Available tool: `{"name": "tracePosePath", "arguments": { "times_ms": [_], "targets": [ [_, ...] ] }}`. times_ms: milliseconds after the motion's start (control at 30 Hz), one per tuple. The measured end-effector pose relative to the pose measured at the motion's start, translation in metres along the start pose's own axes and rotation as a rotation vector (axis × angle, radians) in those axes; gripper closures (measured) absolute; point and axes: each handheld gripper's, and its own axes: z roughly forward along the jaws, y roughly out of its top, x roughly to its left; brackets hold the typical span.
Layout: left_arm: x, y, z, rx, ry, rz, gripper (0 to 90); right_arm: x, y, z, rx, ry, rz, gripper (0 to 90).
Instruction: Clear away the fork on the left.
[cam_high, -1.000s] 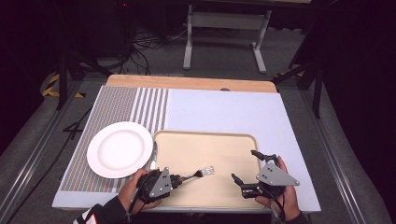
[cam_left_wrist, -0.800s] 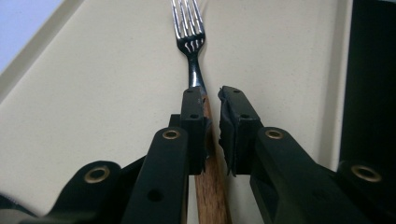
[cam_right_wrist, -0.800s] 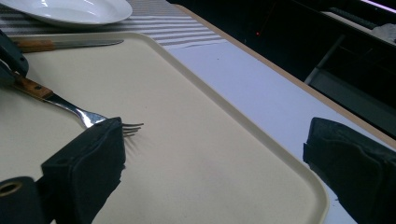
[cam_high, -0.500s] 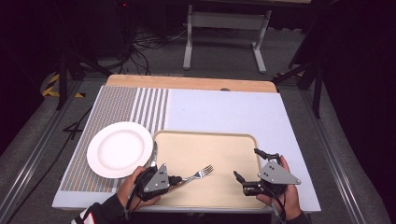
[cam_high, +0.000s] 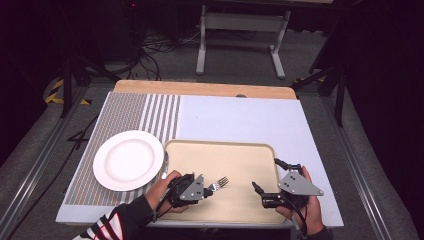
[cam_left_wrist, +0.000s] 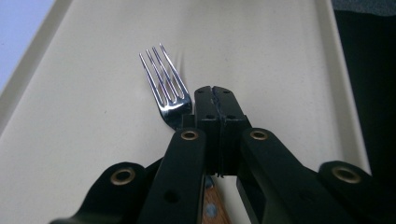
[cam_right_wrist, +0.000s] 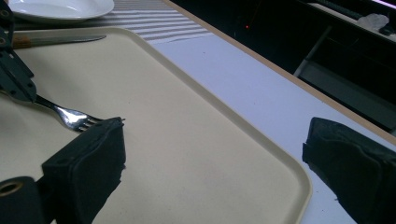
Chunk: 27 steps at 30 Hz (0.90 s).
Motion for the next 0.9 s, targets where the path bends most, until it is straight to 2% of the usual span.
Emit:
{"name": "tracePosePath", "arguments": {
  "times_ms": [67,400,567,667,700,900],
  "targets": [
    [0.003,0.003,0.009,0.034,-0.002,0.012,90.0,0.000,-0.001,0.001,0.004,0.001,0.000,6.3],
    [0.010,-0.002,0.017,0.066,-0.018,0.001,90.0,0.001,-0.002,0.001,0.011,0.007,-0.009,6.4],
    [0.012,-0.002,0.017,0.088,0.042,-0.017,90.0,0.003,-0.001,0.002,0.016,0.005,-0.014,6.3],
    [0.015,-0.005,0.016,0.104,0.069,-0.045,90.0,0.004,-0.002,0.004,0.024,0.013,-0.016,6.4],
    [0.018,-0.006,0.015,0.114,0.094,-0.058,90.0,0.004,-0.002,0.004,0.025,0.014,-0.019,6.4],
    [0.021,-0.012,0.011,0.134,0.138,-0.091,90.0,0.007,-0.002,0.005,0.034,0.020,-0.031,6.4]
  ]
}}
